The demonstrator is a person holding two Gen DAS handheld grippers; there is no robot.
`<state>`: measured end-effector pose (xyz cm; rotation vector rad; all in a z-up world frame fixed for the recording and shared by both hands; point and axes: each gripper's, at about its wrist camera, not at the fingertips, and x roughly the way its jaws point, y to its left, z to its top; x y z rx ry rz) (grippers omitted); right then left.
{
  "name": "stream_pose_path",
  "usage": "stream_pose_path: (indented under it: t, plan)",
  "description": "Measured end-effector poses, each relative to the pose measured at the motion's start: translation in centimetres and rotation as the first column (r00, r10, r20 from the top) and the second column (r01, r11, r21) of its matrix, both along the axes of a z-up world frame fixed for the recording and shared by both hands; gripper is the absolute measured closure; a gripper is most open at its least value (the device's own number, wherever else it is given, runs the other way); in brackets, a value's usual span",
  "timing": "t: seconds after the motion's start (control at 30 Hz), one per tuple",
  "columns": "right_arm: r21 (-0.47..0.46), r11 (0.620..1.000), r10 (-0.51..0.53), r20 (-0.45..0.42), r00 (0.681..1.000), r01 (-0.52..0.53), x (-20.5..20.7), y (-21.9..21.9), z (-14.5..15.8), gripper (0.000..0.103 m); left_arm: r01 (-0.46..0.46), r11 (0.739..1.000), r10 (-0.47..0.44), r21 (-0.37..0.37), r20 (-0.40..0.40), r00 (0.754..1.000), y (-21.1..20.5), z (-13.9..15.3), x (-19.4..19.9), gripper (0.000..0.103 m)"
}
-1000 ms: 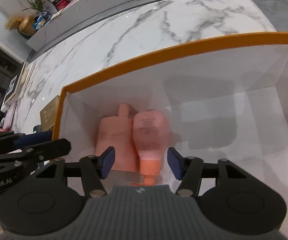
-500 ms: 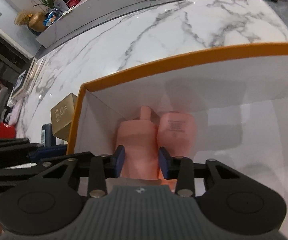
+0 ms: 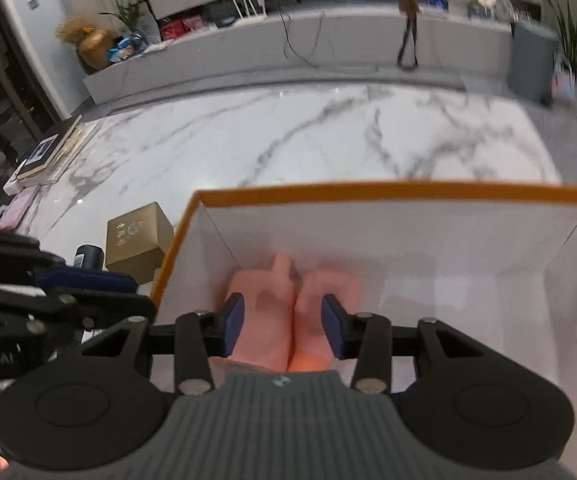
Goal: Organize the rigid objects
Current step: 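Withdraw both tools from the box back toward the table items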
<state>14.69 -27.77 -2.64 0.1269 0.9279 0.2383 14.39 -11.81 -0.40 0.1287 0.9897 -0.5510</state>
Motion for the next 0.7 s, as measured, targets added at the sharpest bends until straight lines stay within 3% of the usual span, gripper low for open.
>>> stream_pose_path:
  t: [0.23,0.4,0.7]
  plan:
    - [-0.034,0.999,0.019,0.034,0.999,-0.018,-0.8,0.6,2.0,0.06,-0.03,0.999,0.028,0.033,0.053,0.998,2.6,1.4,-1.3,0.082]
    - [-0.066,0.991,0.122,0.105,0.987,-0.116,-1.9,3.1,4.4,0.06,-0.051,0.997,0.046,0.05,0.092,0.995,5.0,2.6,-2.2,0.082]
    - [-0.13,0.942,0.322,0.103,0.941,-0.308,-2.4,9.5,5.3,0.06,-0.206,0.976,0.207,0.075,0.001,0.978,9.8,1.1,-1.8,0.081]
